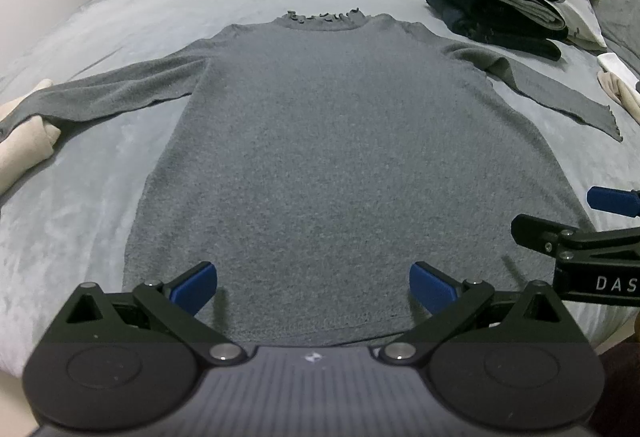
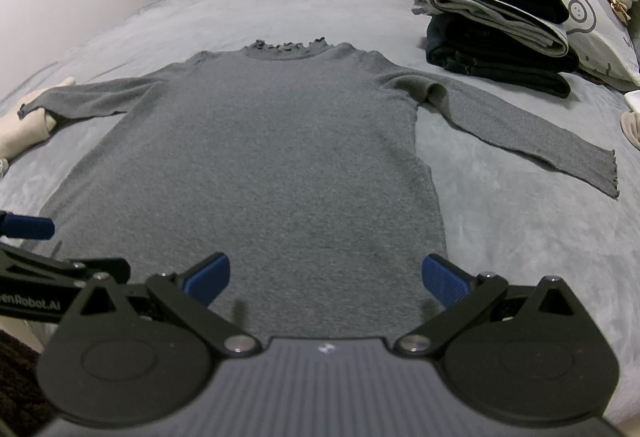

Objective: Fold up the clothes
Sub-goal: 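Move the right tool toward the cuff of the grey top's sleeve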

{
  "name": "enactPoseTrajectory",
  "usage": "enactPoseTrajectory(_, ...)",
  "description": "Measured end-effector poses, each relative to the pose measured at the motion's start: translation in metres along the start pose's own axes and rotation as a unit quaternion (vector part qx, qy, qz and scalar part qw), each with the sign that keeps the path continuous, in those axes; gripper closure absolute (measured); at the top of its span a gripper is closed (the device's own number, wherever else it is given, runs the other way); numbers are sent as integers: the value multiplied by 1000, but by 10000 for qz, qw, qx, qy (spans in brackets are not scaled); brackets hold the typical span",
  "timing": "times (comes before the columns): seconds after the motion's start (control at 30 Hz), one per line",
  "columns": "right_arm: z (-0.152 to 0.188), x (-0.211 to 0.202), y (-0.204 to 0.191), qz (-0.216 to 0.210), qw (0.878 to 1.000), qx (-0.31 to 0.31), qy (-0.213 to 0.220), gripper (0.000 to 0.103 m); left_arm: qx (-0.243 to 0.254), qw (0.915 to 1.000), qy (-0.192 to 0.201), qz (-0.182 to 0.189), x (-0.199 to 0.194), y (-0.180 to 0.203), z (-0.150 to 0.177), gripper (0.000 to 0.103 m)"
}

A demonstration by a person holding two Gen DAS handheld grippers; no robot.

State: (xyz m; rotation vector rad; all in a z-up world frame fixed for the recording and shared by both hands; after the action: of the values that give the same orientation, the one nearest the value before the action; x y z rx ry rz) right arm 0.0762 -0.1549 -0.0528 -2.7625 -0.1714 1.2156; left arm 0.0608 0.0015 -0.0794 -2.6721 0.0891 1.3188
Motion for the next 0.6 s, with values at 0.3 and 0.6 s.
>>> enactPoseTrajectory(0.3,2,2,9,69,10000,-35,-43,1,25,10000,-63,-65,1,1,2,1)
enactPoseTrajectory(0.6,0,10,52,456,9989,61,-32,1,137,9995,-234,-145,7,-2,10,1)
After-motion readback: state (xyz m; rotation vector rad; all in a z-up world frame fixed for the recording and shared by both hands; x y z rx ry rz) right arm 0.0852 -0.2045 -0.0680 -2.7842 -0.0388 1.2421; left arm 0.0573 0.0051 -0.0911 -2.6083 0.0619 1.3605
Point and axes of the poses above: each gripper's, at about its wrist camera, not at the fingertips, and x roughly the way its jaws point, y to its right, z to its underside, the point moved 10 cm from there along x, roughly the way its jaws point, and after that the axes turned 9 degrees about x, right-handed, at the moved point
